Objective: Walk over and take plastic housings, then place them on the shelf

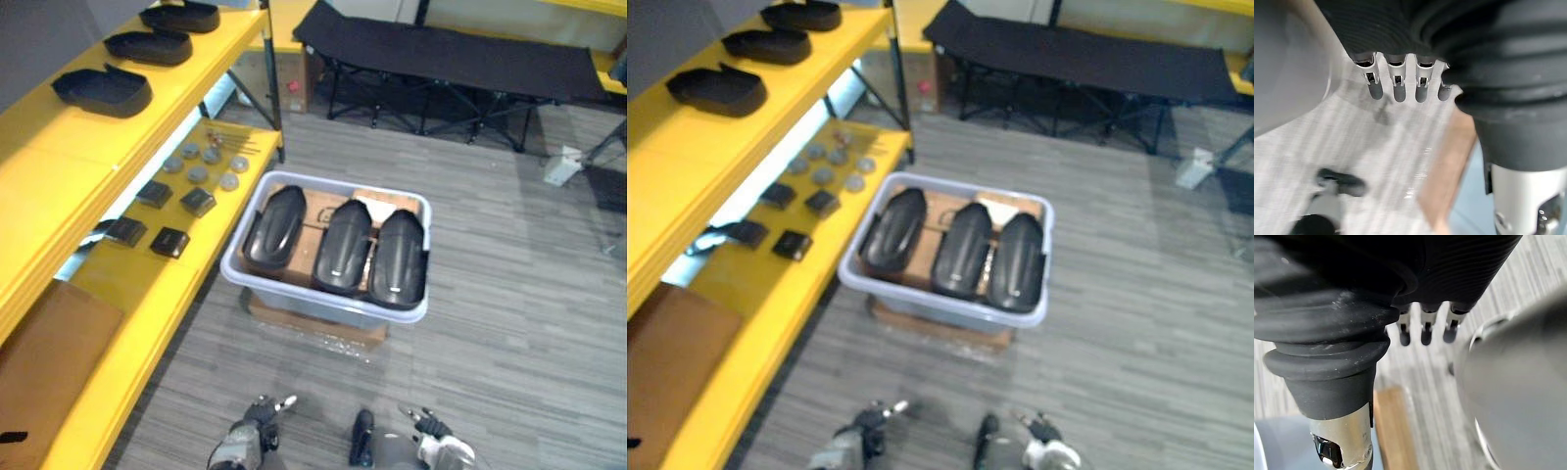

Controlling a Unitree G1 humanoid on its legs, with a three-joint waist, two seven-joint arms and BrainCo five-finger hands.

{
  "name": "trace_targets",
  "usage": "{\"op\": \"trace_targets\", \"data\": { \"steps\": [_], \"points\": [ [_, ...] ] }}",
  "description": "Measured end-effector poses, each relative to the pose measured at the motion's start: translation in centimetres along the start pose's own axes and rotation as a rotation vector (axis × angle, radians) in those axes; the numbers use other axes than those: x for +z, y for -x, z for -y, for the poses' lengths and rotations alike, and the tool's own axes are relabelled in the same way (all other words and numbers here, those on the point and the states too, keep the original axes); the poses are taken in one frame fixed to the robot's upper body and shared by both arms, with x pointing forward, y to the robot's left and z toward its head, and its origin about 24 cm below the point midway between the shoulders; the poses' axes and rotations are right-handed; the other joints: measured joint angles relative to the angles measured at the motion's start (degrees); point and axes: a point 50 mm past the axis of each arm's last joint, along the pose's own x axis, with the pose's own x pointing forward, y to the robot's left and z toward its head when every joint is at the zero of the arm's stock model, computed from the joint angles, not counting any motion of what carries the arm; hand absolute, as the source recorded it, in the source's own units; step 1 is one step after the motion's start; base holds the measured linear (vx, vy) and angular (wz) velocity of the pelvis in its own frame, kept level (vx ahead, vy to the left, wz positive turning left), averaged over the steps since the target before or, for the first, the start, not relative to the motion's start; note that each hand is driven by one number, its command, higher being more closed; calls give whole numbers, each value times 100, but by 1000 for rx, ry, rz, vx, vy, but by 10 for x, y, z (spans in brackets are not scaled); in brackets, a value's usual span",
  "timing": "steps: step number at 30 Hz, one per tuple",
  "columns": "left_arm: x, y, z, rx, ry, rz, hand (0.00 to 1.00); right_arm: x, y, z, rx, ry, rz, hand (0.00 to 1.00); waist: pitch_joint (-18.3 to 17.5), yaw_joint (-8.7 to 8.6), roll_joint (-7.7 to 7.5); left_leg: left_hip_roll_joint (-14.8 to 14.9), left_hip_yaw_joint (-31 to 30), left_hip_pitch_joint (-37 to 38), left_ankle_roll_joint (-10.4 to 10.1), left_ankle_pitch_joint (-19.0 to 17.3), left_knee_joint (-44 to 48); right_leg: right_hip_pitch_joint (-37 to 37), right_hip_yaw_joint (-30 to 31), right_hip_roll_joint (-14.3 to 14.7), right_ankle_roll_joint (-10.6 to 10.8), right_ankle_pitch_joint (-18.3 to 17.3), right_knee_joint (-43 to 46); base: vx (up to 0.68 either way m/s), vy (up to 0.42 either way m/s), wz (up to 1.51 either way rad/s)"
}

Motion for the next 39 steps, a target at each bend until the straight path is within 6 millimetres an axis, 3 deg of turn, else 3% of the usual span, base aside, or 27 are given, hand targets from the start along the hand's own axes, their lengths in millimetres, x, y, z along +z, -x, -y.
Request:
{"op": "trace_targets", "data": {
  "steps": [2, 4, 6, 7, 8, 10, 13, 16, 18, 19, 21, 22, 23, 24, 25, 26, 27, 29, 30, 32, 36, 39],
  "points": [
    [3, 0, 1, -4, -9, 25, 0, -5, 2, 7, -19, -14, -6, 0, 22, -9, -5, 18, 493, -383, 110, -369, 14, 371, -5, -55, 34, 106, -325, 136, 30, -16],
    [6, 0, 2, -10, -22, 35, 0, -1, 3, 6, -16, -13, 11, 0, 28, -23, -15, -80, 904, -470, 210, -365, -761, 460, 30, -208, 197, 181, -432, 145, 114, -20],
    [9, 0, 6, -32, -50, 40, 0, 5, 3, 7, -13, -7, 37, 0, 0, -18, 46, -179, 1222, -453, 353, 178, -1742, 453, 94, -287, 383, 184, -437, 168, 182, -13],
    [10, 0, 8, -37, -55, 42, 0, 6, 3, 4, -3, 0, 43, 0, -18, -37, 15, -371, 1267, -292, 332, 89, -2104, 449, 105, -404, 521, 235, -456, 243, 249, 20],
    [20, -2, 7, -36, -67, 67, 0, 7, 2, -4, 31, 31, 48, 0, 53, -29, -141, -583, 1265, -235, 343, 90, -2409, 432, 35, -566, 604, 288, -546, 226, 246, 33],
    [31, -4, 3, -32, -92, 95, 0, 7, 1, -16, 76, 66, 49, 0, 148, 11, -303, -755, 1249, -262, 403, 127, -2499, 455, -28, -704, 669, 331, -642, 114, 154, 31],
    [32, -4, -2, -18, -122, 97, 0, 6, 3, -32, 151, 253, 97, 0, 171, 19, -360, -931, 1176, -211, 408, 129, -2515, 660, -127, -840, 749, 398, -770, 105, 98, 28],
    [28, -3, 1, -25, -145, 84, 0, 20, 10, -73, 350, 577, 274, 0, 174, 27, -355, -1013, 1048, -169, 455, 162, -2744, 731, -218, -836, 760, 405, -897, 46, 16, 18],
    [23, -3, 3, -31, -180, 67, 0, 37, 26, -120, 555, 882, 477, 0, 173, 47, -358, -1089, 870, -224, 512, 236, -3023, 634, -277, -801, 769, 411, -980, -30, -30, 17],
    [22, -4, 5, -36, -204, 59, 0, 45, 38, -145, 657, 1018, 587, 0, 176, 51, -368, -1125, 702, -310, 506, 300, -3134, 530, -292, -790, 771, 415, -978, -65, -41, 19],
    [22, -5, 7, -40, -285, 40, 0, 67, 83, -212, 912, 1259, 886, 0, 208, 74, -405, -1161, 387, -494, 522, 444, -3347, 343, -369, -742, 741, 526, -1008, -78, -17, 24],
    [23, -5, 6, -38, -306, 40, 0, 73, 96, -226, 951, 1272, 957, 0, 217, 113, -421, -1164, 339, -484, 518, 448, -3387, 348, -395, -737, 739, 532, -1015, -65, 15, 23],
    [25, -5, 2, -28, -329, 43, 0, 87, 123, -247, 1012, 1237, 1104, 0, 226, 217, -450, -1166, 297, -453, 518, 448, -3429, 371, -401, -729, 700, 560, -1014, -57, 39, 14],
    [26, -6, -1, -14, -338, 49, 0, 108, 150, -259, 1041, 1126, 1242, 0, 219, 314, -471, -1171, 272, -443, 518, 448, -3428, 384, -384, -728, 661, 597, -1014, -57, 48, 13],
    [27, -6, -3, -4, -341, 50, 0, 120, 164, -265, 1043, 1063, 1307, 0, 222, 318, -477, -1182, 250, -434, 518, 448, -3428, 399, -375, -733, 644, 609, -1014, -68, 66, 12],
    [27, -6, -11, 15, -349, 51, 0, 149, 187, -273, 995, 926, 1431, 0, 247, 300, -515, -1220, 219, -370, 522, 450, -3441, 460, -321, -756, 638, 614, -1021, -61, 56, 8],
    [26, -6, -15, 24, -351, 50, 0, 165, 195, -274, 954, 862, 1483, 0, 246, 300, -537, -1236, 227, -333, 528, 452, -3450, 472, -251, -765, 638, 614, -1027, -102, 72, 2],
    [21, -3, -33, 67, -348, 52, 0, 238, 212, -255, 699, 580, 1598, 0, 240, 295, -582, -1265, 299, -246, 555, 469, -3477, 504, -83, -787, 637, 614, -1032, -110, 60, -9],
    [21, -3, -35, 75, -348, 67, 0, 255, 213, -245, 621, 506, 1612, 0, 241, 291, -581, -1269, 301, -247, 565, 477, -3489, 495, -65, -788, 638, 614, -1035, -123, 40, -9],
    [25, 0, -40, 96, -346, 124, 0, 301, 207, -195, 331, 314, 1620, 0, 291, 280, -515, -1276, 315, -264, 590, 527, -3505, 446, 45, -786, 671, 634, -1041, -109, 22, -7],
    [27, 3, -41, 89, -343, 189, 0, 333, 195, -120, -36, 132, 1584, 0, 457, 87, -367, -1250, 328, -433, 597, 647, -3573, 228, 122, -752, 664, 652, -1038, -71, 0, -8],
    [42, 6, -37, 77, -363, 285, 0, 344, 191, -70, -254, -50, 1544, 0, 818, -39, -378, -1174, 368, -588, 575, 725, -3607, 0, 245, -665, 679, 791, -1059, -59, -17, -21]
  ]
}}
